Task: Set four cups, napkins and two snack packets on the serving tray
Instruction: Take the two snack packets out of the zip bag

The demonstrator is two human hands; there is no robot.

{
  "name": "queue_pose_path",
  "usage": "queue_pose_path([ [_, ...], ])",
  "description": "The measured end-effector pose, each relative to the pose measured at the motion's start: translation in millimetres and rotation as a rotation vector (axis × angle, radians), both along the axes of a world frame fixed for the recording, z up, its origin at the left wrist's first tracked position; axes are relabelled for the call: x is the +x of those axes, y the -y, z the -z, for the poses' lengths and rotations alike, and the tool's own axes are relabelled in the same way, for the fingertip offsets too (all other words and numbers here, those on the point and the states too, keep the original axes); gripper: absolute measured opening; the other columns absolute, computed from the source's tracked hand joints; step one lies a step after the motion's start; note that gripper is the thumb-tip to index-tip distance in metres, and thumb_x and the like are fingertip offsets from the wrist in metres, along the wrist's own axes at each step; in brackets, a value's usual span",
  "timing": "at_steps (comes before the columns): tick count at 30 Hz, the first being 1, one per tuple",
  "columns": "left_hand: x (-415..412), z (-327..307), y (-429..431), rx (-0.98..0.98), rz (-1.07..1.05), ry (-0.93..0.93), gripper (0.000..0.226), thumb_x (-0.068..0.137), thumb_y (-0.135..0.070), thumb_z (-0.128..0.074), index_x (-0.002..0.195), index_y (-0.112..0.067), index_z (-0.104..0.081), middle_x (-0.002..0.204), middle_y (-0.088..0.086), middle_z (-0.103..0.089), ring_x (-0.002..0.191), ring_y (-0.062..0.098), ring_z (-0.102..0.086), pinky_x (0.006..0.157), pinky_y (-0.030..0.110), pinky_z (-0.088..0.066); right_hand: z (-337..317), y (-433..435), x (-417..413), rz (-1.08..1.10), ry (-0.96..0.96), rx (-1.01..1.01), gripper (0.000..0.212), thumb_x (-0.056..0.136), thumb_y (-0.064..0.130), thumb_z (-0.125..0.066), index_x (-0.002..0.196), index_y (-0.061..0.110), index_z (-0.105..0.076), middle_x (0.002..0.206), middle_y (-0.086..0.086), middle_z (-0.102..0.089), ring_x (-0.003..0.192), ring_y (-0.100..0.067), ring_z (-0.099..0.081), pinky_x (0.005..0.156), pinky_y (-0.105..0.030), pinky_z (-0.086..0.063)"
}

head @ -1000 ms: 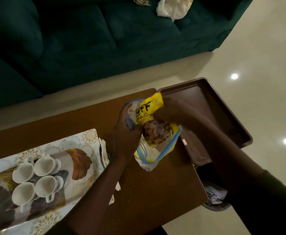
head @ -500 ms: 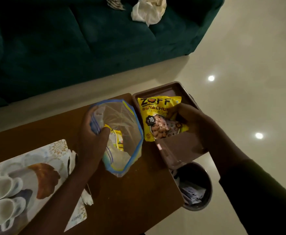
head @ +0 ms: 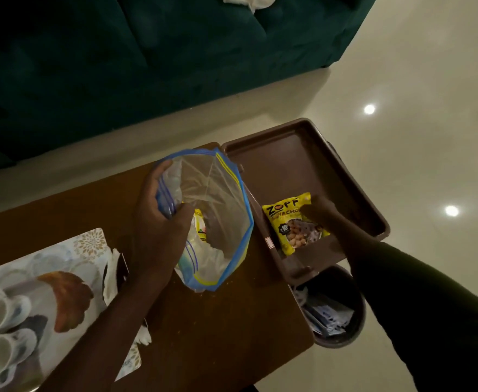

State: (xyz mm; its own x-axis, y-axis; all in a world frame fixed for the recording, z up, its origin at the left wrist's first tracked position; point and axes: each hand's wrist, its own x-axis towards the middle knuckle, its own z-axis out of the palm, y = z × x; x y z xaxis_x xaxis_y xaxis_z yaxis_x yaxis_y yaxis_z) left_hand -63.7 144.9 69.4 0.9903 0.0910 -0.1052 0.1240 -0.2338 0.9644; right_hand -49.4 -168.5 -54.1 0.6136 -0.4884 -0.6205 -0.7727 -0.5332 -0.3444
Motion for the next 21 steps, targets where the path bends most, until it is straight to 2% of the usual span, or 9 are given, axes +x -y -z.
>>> queue_pose_path([
  [2,1.6,0.6,2.9,0.009,-0.007,-0.005,0.065,0.071,-0.017,-0.054,0.134,-0.033,-0.049,0.131,-0.001,-0.058,0.108,0.056,-0.056,0.088,0.062,-0.051,3.6,-2.1,-2.8,-0.023,0.063,-0.100,0.041,0.081,0.019,-0.066,0.117,0.003,-0.055,0.119,-0.019,-0.060,0.104,-0.032,-0.059,0.076,-0.032,-0.044],
  [6,4.3,-2.3,8.1,0.008,-0.013,0.004,0.063,0.071,-0.016,-0.054,0.130,-0.038,-0.048,0.119,-0.033,-0.051,0.117,0.015,-0.058,0.095,0.040,-0.052,10.3,-1.7,-1.9,-0.034,0.162,-0.112,0.055,0.078,0.021,-0.071,0.125,0.008,-0.046,0.126,-0.016,-0.057,0.112,-0.031,-0.055,0.076,-0.029,-0.039],
  [7,5.6,-2.3,7.9,0.003,-0.011,0.006,0.064,0.072,-0.015,-0.054,0.130,-0.038,-0.048,0.120,-0.032,-0.051,0.118,0.018,-0.058,0.096,0.042,-0.052,10.0,-1.8,-1.7,-0.033,0.141,-0.100,0.055,0.079,0.020,-0.071,0.127,0.007,-0.046,0.127,-0.017,-0.057,0.111,-0.031,-0.056,0.076,-0.030,-0.041],
  [10,9.0,-1.0,3.5,-0.007,-0.008,0.002,0.064,0.073,-0.013,-0.054,0.132,-0.037,-0.049,0.131,-0.004,-0.059,0.111,0.053,-0.056,0.090,0.061,-0.051,-7.7,-8.4,5.1,-0.036,0.156,-0.099,0.051,0.081,0.015,-0.068,0.127,0.005,-0.049,0.127,-0.018,-0.058,0.113,-0.032,-0.057,0.088,-0.037,-0.049],
  [12,10.6,-1.8,-0.1,-0.019,-0.015,0.003,0.063,0.073,-0.016,-0.053,0.131,-0.038,-0.051,0.132,0.004,-0.059,0.108,0.056,-0.056,0.089,0.063,-0.051,-36.4,-18.4,19.9,-0.030,0.310,-0.108,0.034,0.081,0.011,-0.064,0.115,0.006,-0.060,0.119,-0.018,-0.064,0.107,-0.032,-0.062,0.093,-0.041,-0.051],
  [14,12.0,-3.2,-3.5,-0.034,-0.015,0.010,0.061,0.074,-0.014,-0.054,0.130,-0.036,-0.051,0.134,0.003,-0.058,0.113,0.046,-0.059,0.092,0.060,-0.051,-81.5,-41.9,37.5,-0.029,0.475,0.069,0.016,0.083,0.005,-0.058,0.094,0.010,-0.068,0.102,-0.018,-0.071,0.094,-0.030,-0.066,0.089,-0.047,-0.054],
  [17,13.2,-3.4,-4.8,-0.083,0.008,0.005,0.059,0.079,-0.003,-0.054,0.128,-0.036,-0.051,0.135,0.002,-0.057,0.117,0.039,-0.058,0.095,0.058,-0.050,-154.1,-93.3,48.7,-0.091,0.581,0.614,0.025,0.085,-0.005,-0.047,0.078,0.009,-0.066,0.075,-0.009,-0.071,0.073,-0.021,-0.069,0.071,-0.036,-0.060],
  [19,12.3,-4.7,-4.5,-0.111,0.016,-0.005,0.062,0.082,0.007,-0.053,0.127,-0.036,-0.050,0.133,0.003,-0.059,0.115,0.045,-0.057,0.093,0.060,-0.050,-184.3,-131.6,45.4,-0.271,0.403,0.769,0.025,0.090,-0.002,-0.047,0.077,0.007,-0.067,0.076,-0.012,-0.072,0.073,-0.022,-0.071,0.069,-0.031,-0.060],
  [21,11.3,-7.5,-5.1,-0.131,0.020,-0.003,0.063,0.083,0.011,-0.052,0.128,-0.034,-0.050,0.130,-0.001,-0.060,0.116,0.042,-0.058,0.095,0.059,-0.050,-185.7,-163.0,40.0,-0.454,0.139,0.694,0.017,0.092,0.002,-0.052,0.088,0.001,-0.069,0.093,-0.020,-0.073,0.088,-0.030,-0.073,0.080,-0.036,-0.060],
])
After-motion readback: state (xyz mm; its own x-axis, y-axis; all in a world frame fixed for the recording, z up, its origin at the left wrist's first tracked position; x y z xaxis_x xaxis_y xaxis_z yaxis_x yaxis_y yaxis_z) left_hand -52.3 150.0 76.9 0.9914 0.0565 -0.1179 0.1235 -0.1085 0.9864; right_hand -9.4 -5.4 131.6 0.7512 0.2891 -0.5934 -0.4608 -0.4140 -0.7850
